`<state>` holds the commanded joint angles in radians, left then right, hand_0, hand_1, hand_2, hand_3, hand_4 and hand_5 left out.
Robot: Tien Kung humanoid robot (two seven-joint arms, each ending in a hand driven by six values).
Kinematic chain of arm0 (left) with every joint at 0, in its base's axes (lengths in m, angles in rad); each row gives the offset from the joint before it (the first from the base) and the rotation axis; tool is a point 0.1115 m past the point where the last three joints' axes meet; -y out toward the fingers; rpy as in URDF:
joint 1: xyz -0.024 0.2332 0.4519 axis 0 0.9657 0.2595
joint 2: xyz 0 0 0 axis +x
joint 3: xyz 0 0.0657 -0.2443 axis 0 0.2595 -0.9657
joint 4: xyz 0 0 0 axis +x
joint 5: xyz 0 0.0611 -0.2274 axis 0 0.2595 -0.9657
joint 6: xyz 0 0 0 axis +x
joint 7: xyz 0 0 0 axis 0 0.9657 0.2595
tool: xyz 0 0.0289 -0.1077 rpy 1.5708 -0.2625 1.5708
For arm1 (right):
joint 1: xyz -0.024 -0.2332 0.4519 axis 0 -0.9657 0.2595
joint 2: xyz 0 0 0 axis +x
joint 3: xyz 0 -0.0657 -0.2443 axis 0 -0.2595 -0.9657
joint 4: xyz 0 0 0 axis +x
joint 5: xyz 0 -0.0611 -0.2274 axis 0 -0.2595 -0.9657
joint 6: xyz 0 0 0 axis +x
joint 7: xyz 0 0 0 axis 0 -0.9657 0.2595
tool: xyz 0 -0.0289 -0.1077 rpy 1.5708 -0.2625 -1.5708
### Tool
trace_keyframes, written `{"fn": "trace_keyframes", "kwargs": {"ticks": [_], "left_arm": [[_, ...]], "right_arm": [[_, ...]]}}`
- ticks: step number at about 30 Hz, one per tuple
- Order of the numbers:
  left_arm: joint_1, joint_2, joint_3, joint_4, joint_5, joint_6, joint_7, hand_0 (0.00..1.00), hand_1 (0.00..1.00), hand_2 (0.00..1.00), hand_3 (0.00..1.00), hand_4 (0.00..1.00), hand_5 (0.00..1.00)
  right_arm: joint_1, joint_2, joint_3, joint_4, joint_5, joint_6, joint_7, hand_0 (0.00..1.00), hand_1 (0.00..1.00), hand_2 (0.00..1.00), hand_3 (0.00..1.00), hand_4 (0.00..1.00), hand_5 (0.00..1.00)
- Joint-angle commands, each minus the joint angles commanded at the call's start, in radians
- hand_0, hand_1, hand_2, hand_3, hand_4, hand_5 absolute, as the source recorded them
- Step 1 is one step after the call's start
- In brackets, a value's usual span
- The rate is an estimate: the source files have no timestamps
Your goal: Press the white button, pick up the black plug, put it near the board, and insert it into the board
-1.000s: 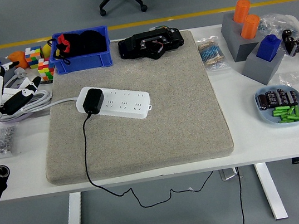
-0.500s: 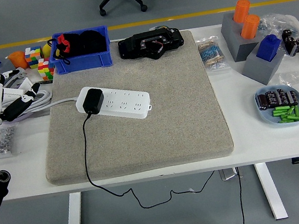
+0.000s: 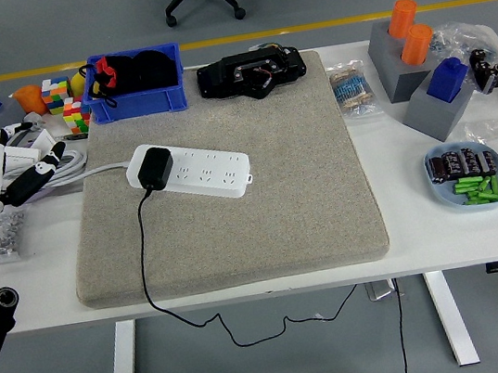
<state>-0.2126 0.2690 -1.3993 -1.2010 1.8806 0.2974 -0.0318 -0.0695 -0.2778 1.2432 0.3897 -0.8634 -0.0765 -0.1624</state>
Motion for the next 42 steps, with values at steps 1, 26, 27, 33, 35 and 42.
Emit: {"fn": "trace_keyframes", "kwargs": {"ticks": [1,26,27,33,35,42], "left_arm": [[0.001,0.0,0.0,0.0,0.0,-0.001,0.001,0.938,0.934,0.872,0.802,0.843,0.758],[0.104,-0.009,-0.008,-0.011,0.012,-0.03,0.027,0.942,0.933,0.87,0.799,0.832,0.756],[0.111,-0.011,-0.008,-0.01,0.013,-0.03,0.027,0.942,0.933,0.87,0.799,0.832,0.756],[0.134,-0.023,-0.01,-0.005,0.017,-0.032,0.03,0.942,0.933,0.869,0.799,0.831,0.755],[0.135,-0.024,-0.007,-0.003,0.018,-0.033,0.031,0.941,0.934,0.869,0.798,0.829,0.753],[0.125,-0.017,0.004,-0.004,0.02,-0.035,0.034,0.942,0.933,0.869,0.796,0.826,0.75]], "right_arm": [[-0.001,0.001,0.003,0.0,-0.001,-0.001,0.0,0.712,0.677,0.67,0.62,0.666,0.375],[-0.042,0.032,0.011,-0.028,0.002,-0.004,-0.001,0.713,0.677,0.67,0.621,0.673,0.386],[-0.042,0.033,-0.003,-0.031,0.006,-0.004,-0.001,0.713,0.677,0.67,0.621,0.673,0.386],[-0.038,0.04,-0.054,-0.052,0.018,0.0,-0.005,0.713,0.678,0.67,0.621,0.673,0.387],[-0.038,0.042,-0.068,-0.057,0.022,0.001,-0.007,0.713,0.678,0.671,0.621,0.673,0.388],[-0.033,0.044,-0.089,-0.066,0.036,-0.001,-0.007,0.714,0.678,0.67,0.621,0.673,0.387]]}}
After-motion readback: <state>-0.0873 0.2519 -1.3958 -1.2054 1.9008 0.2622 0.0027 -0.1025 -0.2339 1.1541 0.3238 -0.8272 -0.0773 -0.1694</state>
